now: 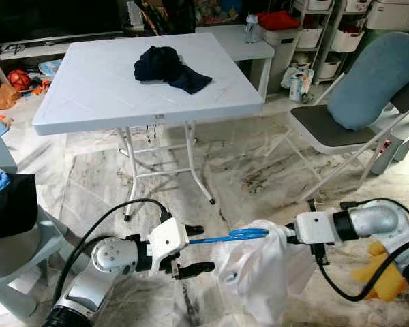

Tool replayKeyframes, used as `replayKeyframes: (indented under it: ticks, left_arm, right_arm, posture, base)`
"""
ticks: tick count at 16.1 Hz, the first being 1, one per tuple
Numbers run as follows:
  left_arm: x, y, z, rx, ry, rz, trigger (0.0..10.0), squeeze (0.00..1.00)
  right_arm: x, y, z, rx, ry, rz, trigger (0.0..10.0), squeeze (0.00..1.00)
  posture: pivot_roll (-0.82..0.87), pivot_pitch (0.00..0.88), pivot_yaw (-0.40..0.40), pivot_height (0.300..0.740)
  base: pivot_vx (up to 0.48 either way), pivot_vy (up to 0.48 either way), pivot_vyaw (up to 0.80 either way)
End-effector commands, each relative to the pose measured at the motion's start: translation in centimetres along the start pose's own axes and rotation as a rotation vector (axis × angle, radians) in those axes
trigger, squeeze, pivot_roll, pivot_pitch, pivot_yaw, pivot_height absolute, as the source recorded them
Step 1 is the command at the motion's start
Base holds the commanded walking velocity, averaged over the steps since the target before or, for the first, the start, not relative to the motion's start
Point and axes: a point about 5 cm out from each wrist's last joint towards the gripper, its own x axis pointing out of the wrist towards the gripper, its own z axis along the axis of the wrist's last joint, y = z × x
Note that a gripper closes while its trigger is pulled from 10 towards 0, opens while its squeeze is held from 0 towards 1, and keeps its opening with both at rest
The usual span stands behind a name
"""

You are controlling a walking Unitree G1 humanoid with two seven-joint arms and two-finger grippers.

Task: Hang hanger

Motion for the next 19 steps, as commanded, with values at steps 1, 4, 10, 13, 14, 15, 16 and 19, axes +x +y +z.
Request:
replayKeyframes:
  ticks: [1,4,10,13,14,15,16,19]
  left_arm:
    - [0.0,0.0,-0.2,0.019,0.012,-0.016,0.0,0.00]
    - [0.5,0.4,0.3,0.066,-0.005,-0.001,0.0,0.00]
    - [0.9,0.8,0.4,0.146,0.016,-0.019,0.8,0.00]
    - [1.0,0.5,0.1,0.142,0.032,-0.054,0.3,0.00]
    - [1.0,0.4,-0.1,0.135,0.043,-0.069,0.2,0.00]
    - [1.1,0.2,-0.3,0.128,0.050,-0.090,0.0,0.00]
    - [1.2,0.1,-0.3,0.125,0.052,-0.097,0.0,0.00]
    - [1.4,0.1,-0.1,0.105,0.044,-0.121,0.0,0.00]
  right_arm:
    - [-1.1,-1.2,0.6,-0.044,-0.004,-0.023,10.0,0.00]
    - [-0.4,-0.3,0.4,-0.037,-0.001,0.019,10.0,0.00]
    - [0.5,0.2,0.2,-0.041,0.022,0.061,10.0,0.00]
    - [0.5,0.4,0.1,-0.041,0.026,0.065,10.0,0.00]
    - [0.5,0.3,0.1,-0.041,0.027,0.062,10.0,0.00]
    - [0.6,0.3,0.2,-0.040,0.026,0.063,10.0,0.00]
    - [0.6,0.3,0.2,-0.040,0.026,0.064,10.0,0.00]
    - [0.9,0.0,0.2,-0.045,0.031,0.068,10.0,0.00]
  posture:
    - [-0.11,0.000,0.001,0.740]
    - [-0.11,0.000,0.004,0.740]
    - [-0.11,0.000,0.001,0.740]
    - [-0.11,0.000,0.003,0.740]
    - [-0.11,0.000,0.004,0.740]
    - [-0.11,0.000,0.005,0.740]
    - [-0.11,0.000,0.005,0.740]
    - [-0.11,0.000,0.003,0.740]
  base:
    - [0.000,0.000,0.00]
    - [0.000,0.000,0.00]
    - [0.000,0.000,0.00]
    - [0.000,0.000,0.00]
    - [0.000,0.000,0.00]
    - [0.000,0.000,0.00]
    - [0.000,0.000,0.00]
    - [0.000,0.000,0.00]
